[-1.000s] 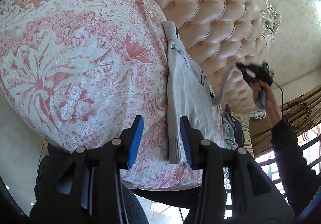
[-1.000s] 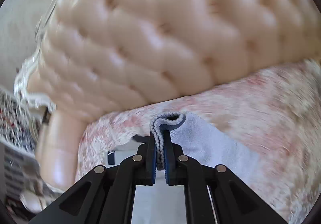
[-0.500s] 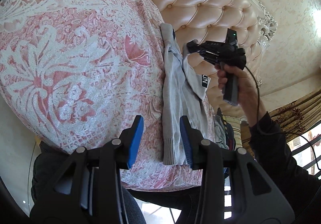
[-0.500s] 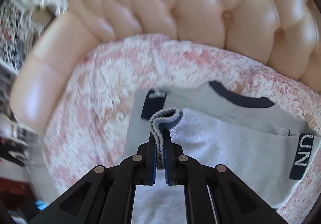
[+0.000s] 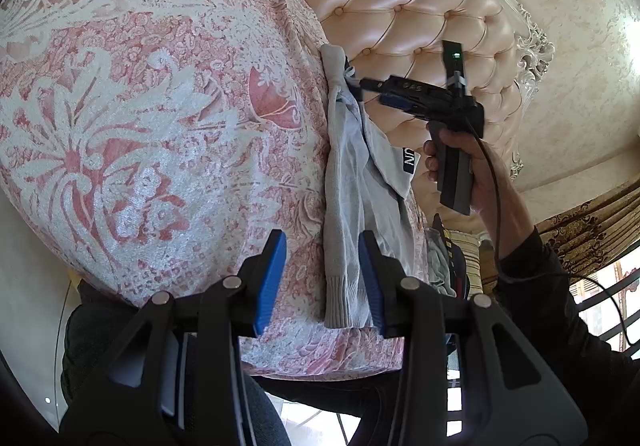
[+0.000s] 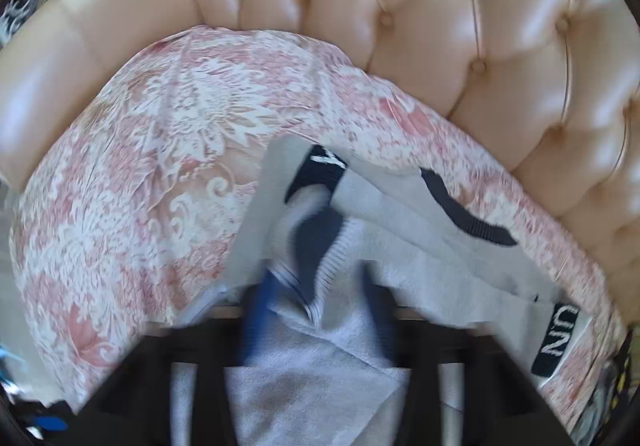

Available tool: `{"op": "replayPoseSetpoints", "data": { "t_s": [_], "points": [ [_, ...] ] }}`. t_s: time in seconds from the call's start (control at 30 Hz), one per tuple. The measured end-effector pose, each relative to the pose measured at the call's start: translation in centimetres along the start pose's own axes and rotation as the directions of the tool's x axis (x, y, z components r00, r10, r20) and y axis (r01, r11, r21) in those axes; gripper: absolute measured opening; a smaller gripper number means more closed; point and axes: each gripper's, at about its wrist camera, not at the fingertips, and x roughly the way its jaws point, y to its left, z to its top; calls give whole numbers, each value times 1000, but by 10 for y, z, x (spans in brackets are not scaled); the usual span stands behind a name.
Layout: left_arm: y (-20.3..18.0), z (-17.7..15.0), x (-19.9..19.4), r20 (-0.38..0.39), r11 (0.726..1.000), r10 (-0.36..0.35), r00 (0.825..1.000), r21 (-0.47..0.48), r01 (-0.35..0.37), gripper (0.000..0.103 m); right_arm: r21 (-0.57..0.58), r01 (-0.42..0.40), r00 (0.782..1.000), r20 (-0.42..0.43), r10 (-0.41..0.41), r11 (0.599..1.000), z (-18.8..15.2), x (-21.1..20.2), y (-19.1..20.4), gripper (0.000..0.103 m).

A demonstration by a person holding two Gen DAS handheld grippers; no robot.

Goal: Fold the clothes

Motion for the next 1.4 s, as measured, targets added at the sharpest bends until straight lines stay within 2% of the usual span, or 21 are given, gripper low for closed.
{"op": "replayPoseSetpoints", "data": {
  "t_s": [0.07,0.13,0.2,0.33,0.4,0.5,0.6,0.67,0.8,0.93,1.03,1.13,1.2,1.27,1.37,1.4],
  "points": [
    [-1,0,1,-3,1000,1,1000,2,-1,40,-23,-8,999,47,10,1000,-4,-13,4,76],
    [-1,0,1,-5,1000,3,1000,4,-3,40,-19,-43,992,115,45,999,-9,-34,-2,78],
    [-1,0,2,-8,1000,6,1000,6,-6,40,3,-121,969,216,118,993,-22,-66,-23,79],
    [-2,0,3,-13,1000,10,1000,11,-10,40,163,-189,929,350,123,968,-52,-101,-90,80],
    [-2,-1,4,-15,1000,13,1000,13,-13,40,294,-210,929,359,96,933,-68,-95,-139,80],
    [-2,-1,4,-16,1000,20,1000,14,-19,40,449,-283,932,335,134,848,-88,-68,-196,80],
    [-3,-1,5,-16,999,31,999,13,-30,40,510,-250,956,264,127,823,-98,-36,-224,80],
    [-3,-1,6,-18,999,36,999,13,-36,40,527,-242,962,242,129,814,-102,-23,-233,80],
    [-2,-1,6,-25,999,46,999,15,-46,40,529,-200,976,185,118,825,-106,-2,-241,78],
    [-2,-1,8,-25,998,54,998,10,-54,40,548,-178,982,151,113,817,-122,16,-250,78],
    [-3,-1,10,-28,998,63,998,14,-63,40,501,-149,985,150,84,853,-125,15,-242,80],
    [-5,-2,9,-22,997,73,997,21,-73,40,523,-130,986,159,53,842,-127,-2,-245,80],
    [-5,-2,9,-18,997,79,997,27,-78,40,522,-125,977,211,14,844,-136,-31,-243,80],
    [-6,-2,8,-19,996,82,996,38,-82,40,490,-101,964,264,-37,866,-153,-67,-235,82],
    [-10,-5,11,-33,995,81,996,67,-78,40,411,25,936,311,-166,911,-191,-136,-172,84],
    [-12,-6,11,-36,994,83,996,75,-80,43,384,74,925,319,-208,920,-207,-156,-149,84]
  ]
}}
